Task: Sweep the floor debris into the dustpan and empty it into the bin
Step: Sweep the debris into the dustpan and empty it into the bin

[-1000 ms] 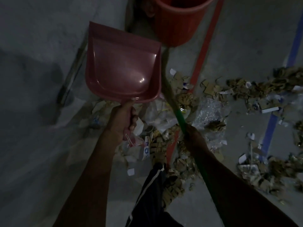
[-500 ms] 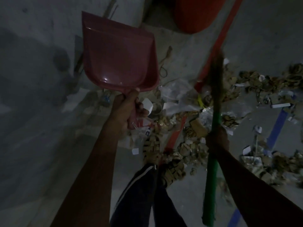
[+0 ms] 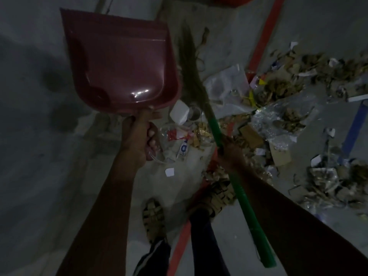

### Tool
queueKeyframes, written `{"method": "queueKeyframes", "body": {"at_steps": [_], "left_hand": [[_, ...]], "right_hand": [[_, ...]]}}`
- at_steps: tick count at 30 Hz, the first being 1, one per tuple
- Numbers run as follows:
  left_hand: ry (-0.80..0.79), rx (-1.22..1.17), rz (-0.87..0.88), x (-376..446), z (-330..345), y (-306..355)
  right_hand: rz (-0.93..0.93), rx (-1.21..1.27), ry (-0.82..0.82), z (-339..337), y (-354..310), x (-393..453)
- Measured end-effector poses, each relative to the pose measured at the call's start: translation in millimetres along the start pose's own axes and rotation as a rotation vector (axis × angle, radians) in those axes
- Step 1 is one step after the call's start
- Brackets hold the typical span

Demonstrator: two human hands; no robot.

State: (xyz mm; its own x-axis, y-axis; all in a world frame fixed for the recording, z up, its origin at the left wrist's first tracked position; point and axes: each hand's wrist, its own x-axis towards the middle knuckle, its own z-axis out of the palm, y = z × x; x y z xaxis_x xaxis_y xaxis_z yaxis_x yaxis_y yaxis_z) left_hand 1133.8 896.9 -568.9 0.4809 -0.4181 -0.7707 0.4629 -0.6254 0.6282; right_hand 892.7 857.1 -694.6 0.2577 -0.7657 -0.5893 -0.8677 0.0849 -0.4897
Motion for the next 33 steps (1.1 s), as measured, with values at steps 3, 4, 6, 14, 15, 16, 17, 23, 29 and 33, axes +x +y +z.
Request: {"method": "queueKeyframes", "body": {"at_steps": [3, 4, 6, 14, 15, 16, 17, 23, 29, 33], "left_hand": [[0.015, -0.026, 0.060, 3.5, -16.9, -4.2], [0.030, -0.047, 0.070, 3.4, -24.8, -4.1], [0.059, -0.091, 0.077, 2.5, -43.9, -3.5], [0.084, -0.115, 0.078, -14.1, -120.0, -7.8], [0.086, -0.119, 0.076, -15.8, -126.7, -9.0], [0.086, -0.124, 0.073, -16.9, -132.7, -10.3], [0.081, -0.132, 0.068, -17.4, -138.1, -11.6], [0.037, -0.121, 0.071, -17.0, -161.3, -16.8], [0.001, -0.117, 0.083, -20.7, -171.4, -18.2], [-0.052, -0.105, 0.100, -26.8, -185.4, -23.0]], "right_hand": [[0.133, 0.014, 0.011, 15.7, 0.8, -8.1], [0.181, 0.035, 0.026, 18.0, 0.9, -12.8], [0.265, 0.053, 0.058, 22.7, 1.5, -22.6], [0.394, 0.040, 0.251, 35.6, -10.5, -53.4], [0.358, 0.023, 0.272, 37.4, -19.2, -55.9], [0.308, 0.022, 0.282, 39.3, -31.3, -59.3], [0.263, 0.032, 0.294, 42.8, -39.8, -58.4], [-0.030, -0.058, 0.255, 72.2, -97.8, -23.8], [-0.124, -0.018, -0.042, 94.3, -178.1, 0.1], [0.116, 0.111, -0.102, 107.7, -194.4, 4.5]]}}
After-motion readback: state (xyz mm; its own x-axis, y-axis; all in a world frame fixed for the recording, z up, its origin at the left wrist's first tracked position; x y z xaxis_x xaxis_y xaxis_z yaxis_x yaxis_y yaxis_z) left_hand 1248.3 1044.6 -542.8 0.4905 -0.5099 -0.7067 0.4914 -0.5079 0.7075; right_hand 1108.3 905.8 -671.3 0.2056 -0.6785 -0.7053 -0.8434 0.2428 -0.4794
